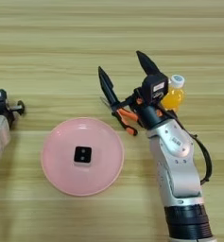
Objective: Move the objects on the table
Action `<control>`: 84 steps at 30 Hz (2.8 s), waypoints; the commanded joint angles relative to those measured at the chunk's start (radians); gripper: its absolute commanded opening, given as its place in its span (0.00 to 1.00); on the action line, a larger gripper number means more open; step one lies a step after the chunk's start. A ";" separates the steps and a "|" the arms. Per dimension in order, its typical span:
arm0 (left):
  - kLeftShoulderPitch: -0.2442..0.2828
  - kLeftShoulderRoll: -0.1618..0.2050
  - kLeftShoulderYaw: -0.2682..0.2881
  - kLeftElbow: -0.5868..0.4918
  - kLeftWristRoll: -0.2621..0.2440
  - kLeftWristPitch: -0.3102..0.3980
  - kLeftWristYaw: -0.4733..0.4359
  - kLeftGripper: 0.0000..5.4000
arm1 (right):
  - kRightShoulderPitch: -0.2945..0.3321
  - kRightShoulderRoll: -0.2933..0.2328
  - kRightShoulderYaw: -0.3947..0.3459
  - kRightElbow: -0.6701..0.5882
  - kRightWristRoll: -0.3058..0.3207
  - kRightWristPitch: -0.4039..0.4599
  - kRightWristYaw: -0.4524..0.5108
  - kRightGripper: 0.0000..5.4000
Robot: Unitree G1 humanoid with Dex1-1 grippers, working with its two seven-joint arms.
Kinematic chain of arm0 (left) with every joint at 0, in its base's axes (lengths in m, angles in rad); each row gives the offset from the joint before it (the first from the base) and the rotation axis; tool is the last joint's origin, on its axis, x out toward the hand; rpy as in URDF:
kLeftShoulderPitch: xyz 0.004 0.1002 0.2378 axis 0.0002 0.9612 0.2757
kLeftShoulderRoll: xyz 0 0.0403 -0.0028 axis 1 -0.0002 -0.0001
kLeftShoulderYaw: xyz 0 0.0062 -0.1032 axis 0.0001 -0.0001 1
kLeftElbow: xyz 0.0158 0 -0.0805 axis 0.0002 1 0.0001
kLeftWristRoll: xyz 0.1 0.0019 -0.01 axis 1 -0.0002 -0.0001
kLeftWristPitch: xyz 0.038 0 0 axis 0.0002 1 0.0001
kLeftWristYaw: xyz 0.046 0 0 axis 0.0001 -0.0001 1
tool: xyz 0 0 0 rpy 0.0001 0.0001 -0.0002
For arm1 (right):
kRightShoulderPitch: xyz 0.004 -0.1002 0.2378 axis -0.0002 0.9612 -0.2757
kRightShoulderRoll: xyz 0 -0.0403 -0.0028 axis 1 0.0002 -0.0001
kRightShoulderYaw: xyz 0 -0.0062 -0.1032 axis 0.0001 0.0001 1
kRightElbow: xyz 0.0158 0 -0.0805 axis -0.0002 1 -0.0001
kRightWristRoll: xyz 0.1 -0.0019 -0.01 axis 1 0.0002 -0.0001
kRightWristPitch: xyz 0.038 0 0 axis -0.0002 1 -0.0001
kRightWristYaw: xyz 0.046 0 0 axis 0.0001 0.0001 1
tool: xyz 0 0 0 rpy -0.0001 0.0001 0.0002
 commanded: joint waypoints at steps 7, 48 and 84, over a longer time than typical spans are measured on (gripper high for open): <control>-0.001 0.003 -0.001 0.012 0.005 0.040 0.015 0.61 | -0.001 -0.010 -0.001 -0.017 0.011 0.020 0.006 1.00; 0.222 0.117 -0.241 -0.461 0.037 -0.045 -0.399 0.25 | 0.007 -0.009 0.018 0.023 -0.019 0.029 0.004 1.00; 0.269 0.237 -0.517 -0.538 -0.016 -0.236 -1.069 0.25 | 0.013 -0.006 0.027 0.011 -0.021 0.034 0.001 1.00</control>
